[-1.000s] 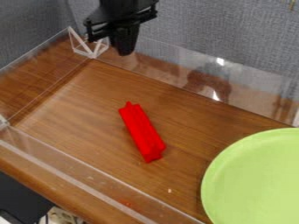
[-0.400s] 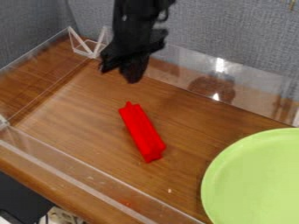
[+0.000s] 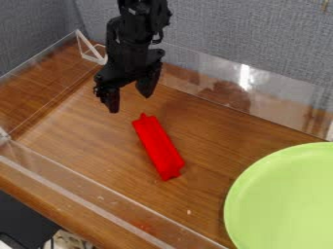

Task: Put the red object on the left side

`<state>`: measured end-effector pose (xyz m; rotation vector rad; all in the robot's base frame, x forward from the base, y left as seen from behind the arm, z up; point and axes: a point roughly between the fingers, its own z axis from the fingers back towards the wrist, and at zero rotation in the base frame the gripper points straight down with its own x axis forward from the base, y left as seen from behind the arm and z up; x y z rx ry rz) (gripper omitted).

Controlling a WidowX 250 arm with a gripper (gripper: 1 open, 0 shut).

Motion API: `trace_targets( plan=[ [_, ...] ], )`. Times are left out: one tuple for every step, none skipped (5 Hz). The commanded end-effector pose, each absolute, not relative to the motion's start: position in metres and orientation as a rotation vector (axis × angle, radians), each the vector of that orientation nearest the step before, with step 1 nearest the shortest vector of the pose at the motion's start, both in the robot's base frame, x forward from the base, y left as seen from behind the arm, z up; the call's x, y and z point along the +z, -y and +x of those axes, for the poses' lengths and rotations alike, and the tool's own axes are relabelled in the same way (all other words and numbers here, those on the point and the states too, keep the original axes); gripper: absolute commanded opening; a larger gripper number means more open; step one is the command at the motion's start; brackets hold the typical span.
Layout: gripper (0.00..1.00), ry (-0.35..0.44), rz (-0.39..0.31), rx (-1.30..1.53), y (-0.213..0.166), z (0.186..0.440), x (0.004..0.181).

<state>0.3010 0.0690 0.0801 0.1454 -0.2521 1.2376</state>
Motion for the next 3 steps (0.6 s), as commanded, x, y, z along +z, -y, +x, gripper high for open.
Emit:
trace_targets(
  plan=[
    [1.00,0.278,0.146,1.268,-0.065,0.300,0.083],
    [1.00,0.264,0.162,1.292,-0.058,0.293,0.073],
    [1.00,0.250,0.176,1.317,-0.051,0.286,0.064]
  ],
)
